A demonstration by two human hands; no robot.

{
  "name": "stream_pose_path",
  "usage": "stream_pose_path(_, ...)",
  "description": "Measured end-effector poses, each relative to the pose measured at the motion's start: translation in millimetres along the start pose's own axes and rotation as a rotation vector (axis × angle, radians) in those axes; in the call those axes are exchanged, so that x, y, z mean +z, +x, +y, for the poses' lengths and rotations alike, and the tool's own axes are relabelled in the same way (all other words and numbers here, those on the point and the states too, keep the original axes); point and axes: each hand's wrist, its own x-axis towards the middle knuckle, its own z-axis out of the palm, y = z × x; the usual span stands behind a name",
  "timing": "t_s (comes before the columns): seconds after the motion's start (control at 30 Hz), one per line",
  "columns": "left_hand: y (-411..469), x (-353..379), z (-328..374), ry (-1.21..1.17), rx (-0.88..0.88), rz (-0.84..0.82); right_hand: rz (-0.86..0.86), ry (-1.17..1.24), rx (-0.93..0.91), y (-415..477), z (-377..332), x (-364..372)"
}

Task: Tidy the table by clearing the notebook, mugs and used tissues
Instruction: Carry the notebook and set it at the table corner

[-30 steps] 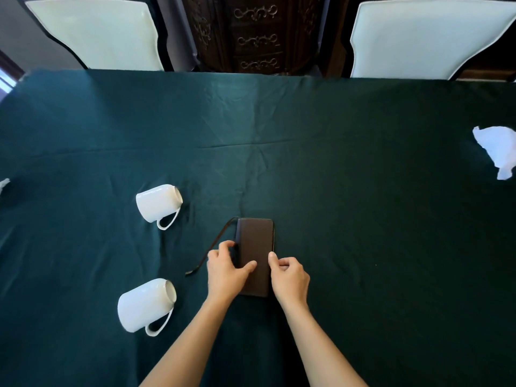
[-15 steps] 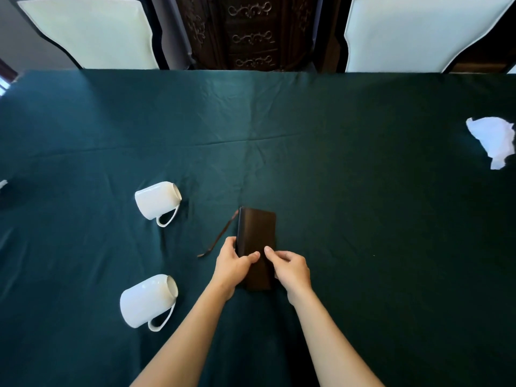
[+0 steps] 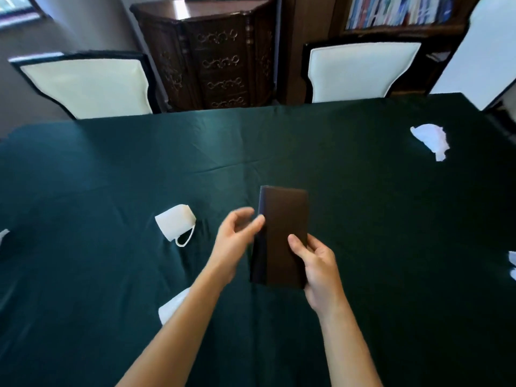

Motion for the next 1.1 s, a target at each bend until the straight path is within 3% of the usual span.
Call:
stream_pose_path(0.07,2,-18,35,0.05,0.137,0.003,0.038,0.026,-0.062,-29,-3,10)
stream_pose_path(0.17,-12,-36,91,0.048,0.32,-0.188,0.071,0.071,-0.148,-82,0,26)
stream_pose_path(0.37,-85,-12,144,-0.176,0.294,-0.676,0.156,0.178,-0.389,-184,15,52)
stream_pose_path(0.6,-214,28,110,-0.277,0.075,-1.011,0.465,0.293,-0.636,-303,20,33)
stream_pose_path(0.9,-381,50,55,-0.195,0.081,-1.251,0.783,0.317,-0.831,-475,51,-17)
stream_pose_path(1.1,-481,47,11,-0.037,0.063,-1.353,0.936,0.317,-0.85,-579,85,-59)
